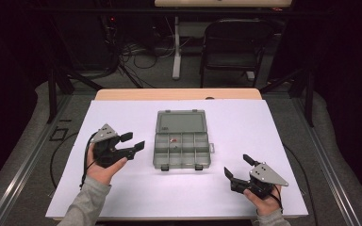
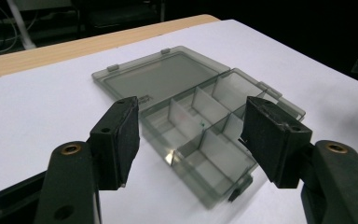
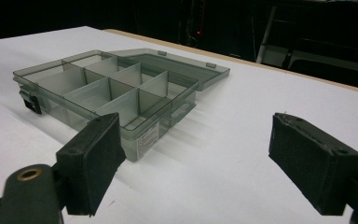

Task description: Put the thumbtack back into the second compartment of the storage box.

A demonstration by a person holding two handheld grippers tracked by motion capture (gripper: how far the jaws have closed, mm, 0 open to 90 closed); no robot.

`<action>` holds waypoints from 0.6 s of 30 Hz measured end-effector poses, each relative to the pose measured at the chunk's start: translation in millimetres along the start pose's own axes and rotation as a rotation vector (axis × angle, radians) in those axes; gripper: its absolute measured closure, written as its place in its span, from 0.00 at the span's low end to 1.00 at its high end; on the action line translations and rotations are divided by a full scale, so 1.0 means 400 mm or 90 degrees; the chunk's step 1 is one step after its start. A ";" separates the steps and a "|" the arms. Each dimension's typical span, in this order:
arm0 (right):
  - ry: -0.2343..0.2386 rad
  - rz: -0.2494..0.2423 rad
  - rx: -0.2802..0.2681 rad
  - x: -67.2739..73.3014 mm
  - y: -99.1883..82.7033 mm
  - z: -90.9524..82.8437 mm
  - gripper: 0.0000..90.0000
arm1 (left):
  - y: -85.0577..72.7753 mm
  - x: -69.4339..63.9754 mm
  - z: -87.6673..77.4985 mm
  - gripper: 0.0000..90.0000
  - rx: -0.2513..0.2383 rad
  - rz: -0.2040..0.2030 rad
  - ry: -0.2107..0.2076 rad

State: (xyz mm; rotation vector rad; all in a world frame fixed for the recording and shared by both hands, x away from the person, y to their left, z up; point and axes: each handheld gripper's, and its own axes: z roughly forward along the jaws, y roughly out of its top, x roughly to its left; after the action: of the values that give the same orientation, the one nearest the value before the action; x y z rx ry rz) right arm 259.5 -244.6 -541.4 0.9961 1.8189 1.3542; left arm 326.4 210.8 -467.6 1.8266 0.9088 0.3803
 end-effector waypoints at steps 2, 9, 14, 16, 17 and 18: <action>0.000 0.001 0.001 0.001 -0.001 0.001 0.18 | -0.025 0.008 -0.020 0.40 -0.008 0.001 0.013; -0.006 -0.002 0.009 -0.001 -0.003 0.002 0.18 | -0.118 0.045 -0.055 0.40 -0.015 -0.019 0.023; -0.008 -0.005 0.013 0.000 -0.005 0.006 0.18 | -0.159 0.063 -0.059 0.40 -0.014 -0.021 0.036; -0.010 -0.007 0.016 0.000 -0.005 0.006 0.18 | -0.170 0.067 -0.059 0.40 -0.021 -0.017 0.044; -0.011 -0.008 0.018 -0.001 -0.006 0.007 0.18 | -0.174 0.068 -0.058 0.40 -0.027 -0.018 0.049; -0.012 -0.008 0.019 -0.001 -0.006 0.008 0.18 | -0.178 0.070 -0.059 0.40 -0.030 -0.021 0.053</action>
State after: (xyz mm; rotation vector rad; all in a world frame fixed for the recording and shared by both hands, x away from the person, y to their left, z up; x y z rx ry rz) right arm 261.9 -243.8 -544.5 1.0080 1.8343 1.3092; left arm 301.1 260.8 -525.0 1.7610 0.9782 0.4563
